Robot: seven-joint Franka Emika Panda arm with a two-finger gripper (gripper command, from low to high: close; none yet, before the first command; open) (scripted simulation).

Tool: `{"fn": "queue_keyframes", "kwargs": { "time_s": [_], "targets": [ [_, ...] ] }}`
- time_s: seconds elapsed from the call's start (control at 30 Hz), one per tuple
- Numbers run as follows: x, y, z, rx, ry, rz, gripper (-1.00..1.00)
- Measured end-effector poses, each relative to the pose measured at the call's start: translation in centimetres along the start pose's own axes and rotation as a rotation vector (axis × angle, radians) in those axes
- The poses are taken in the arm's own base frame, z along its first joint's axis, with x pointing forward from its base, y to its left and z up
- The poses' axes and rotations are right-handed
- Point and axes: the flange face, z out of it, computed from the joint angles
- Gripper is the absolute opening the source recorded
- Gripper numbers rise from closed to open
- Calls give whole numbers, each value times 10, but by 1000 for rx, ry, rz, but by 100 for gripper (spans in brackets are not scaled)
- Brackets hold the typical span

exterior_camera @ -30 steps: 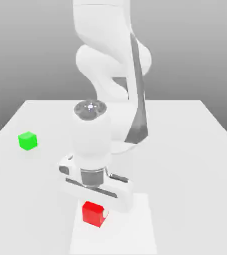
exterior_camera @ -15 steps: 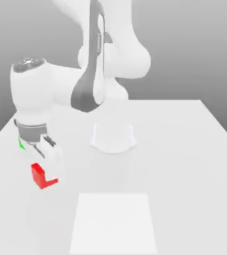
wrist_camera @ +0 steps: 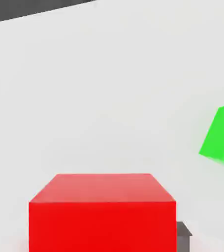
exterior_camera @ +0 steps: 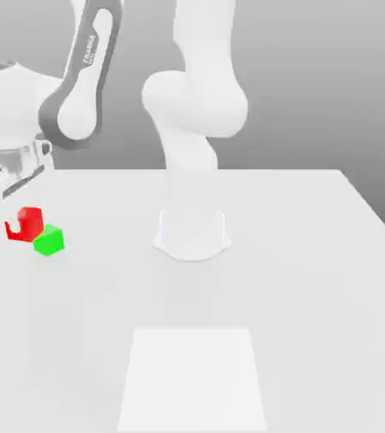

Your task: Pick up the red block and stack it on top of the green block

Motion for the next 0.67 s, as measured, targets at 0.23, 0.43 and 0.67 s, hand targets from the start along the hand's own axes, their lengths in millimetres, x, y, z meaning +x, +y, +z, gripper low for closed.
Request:
{"fn": "queue_keyframes", "kwargs": {
  "time_s": [0.23, 0.43, 0.67],
  "targets": [
    [68, 25, 9, -9, -42, 291, -100],
    [64, 24, 38, -19, -79, 296, -100],
    [67, 27, 64, -10, -34, 295, -100]
  ]
}}
